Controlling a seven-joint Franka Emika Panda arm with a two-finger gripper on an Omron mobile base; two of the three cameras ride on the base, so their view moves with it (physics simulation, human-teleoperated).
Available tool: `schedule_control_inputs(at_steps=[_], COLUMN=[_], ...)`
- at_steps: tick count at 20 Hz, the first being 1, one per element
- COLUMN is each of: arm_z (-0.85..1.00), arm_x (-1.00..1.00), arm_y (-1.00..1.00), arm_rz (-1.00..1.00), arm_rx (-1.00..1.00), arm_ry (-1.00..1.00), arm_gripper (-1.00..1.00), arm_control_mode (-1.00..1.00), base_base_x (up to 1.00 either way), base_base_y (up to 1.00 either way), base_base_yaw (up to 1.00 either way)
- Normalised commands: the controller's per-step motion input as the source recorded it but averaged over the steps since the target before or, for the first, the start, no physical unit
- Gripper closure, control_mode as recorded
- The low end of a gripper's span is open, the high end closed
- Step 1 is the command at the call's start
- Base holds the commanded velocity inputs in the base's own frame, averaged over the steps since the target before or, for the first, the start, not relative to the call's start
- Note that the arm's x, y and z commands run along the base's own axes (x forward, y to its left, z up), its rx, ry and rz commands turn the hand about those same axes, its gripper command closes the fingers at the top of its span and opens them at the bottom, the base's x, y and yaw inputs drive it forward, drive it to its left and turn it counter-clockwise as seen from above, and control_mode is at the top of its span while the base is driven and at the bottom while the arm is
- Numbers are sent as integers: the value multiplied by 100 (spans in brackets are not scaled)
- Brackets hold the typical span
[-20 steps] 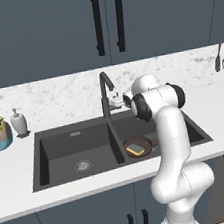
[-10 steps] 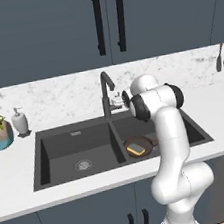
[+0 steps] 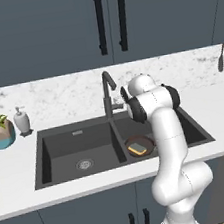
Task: Pick the pan and sponge and place them into the sink. Then turn on the water.
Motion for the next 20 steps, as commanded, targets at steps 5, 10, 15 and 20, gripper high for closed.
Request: schedule_control_inputs(at_steps=[5, 10, 15, 20], arm_z=[23, 72, 83, 43], arm_x=[0, 0, 0, 0], arm_y=[-100, -100, -100, -100], arm_rz=[-1, 0, 0, 0], arm_rx=[31, 42, 44, 48], arm_ry=[3, 0, 0, 1], arm_gripper=[100, 100, 100, 100], arm_control_mode=[-100, -100, -100, -100], base_base_x=[0, 0, 0, 0], base_base_y=[0, 0, 0, 0], base_base_yaw=[0, 0, 0, 0])
